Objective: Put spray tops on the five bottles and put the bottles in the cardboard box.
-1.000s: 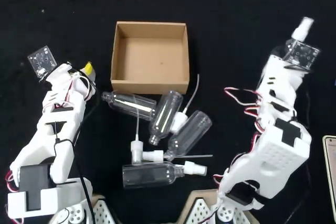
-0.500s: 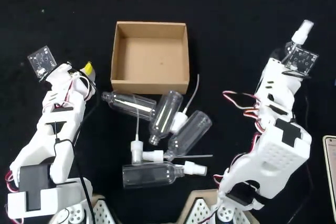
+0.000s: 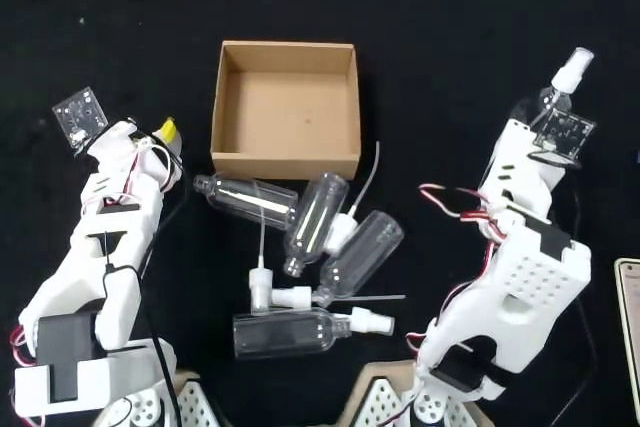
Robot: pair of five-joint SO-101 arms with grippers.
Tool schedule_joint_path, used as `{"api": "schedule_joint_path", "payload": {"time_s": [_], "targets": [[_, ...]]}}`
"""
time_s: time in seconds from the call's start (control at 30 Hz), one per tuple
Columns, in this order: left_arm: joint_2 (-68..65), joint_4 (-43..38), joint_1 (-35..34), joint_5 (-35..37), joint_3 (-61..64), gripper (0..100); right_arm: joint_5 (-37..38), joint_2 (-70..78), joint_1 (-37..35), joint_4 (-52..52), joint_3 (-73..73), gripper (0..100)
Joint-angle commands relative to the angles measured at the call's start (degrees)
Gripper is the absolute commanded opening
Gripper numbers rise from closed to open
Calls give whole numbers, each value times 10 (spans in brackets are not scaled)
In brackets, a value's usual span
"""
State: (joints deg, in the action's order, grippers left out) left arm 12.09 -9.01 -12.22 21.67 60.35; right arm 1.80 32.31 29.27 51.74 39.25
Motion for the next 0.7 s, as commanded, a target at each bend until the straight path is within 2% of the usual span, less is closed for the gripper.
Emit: {"api": "schedule_joint_path", "payload": {"time_s": [0.0, 0.13, 0.37, 0.67], "targets": [[4, -13, 7, 3, -22, 184, -4, -2, 8, 10, 17, 75], [4, -13, 7, 3, -22, 184, -4, -2, 7, 4, 18, 79], [4, -13, 7, 3, -22, 184, -3, -2, -11, 4, 20, 203], [4, -13, 7, 3, -22, 184, 10, -3, -11, 5, 20, 208]]}}
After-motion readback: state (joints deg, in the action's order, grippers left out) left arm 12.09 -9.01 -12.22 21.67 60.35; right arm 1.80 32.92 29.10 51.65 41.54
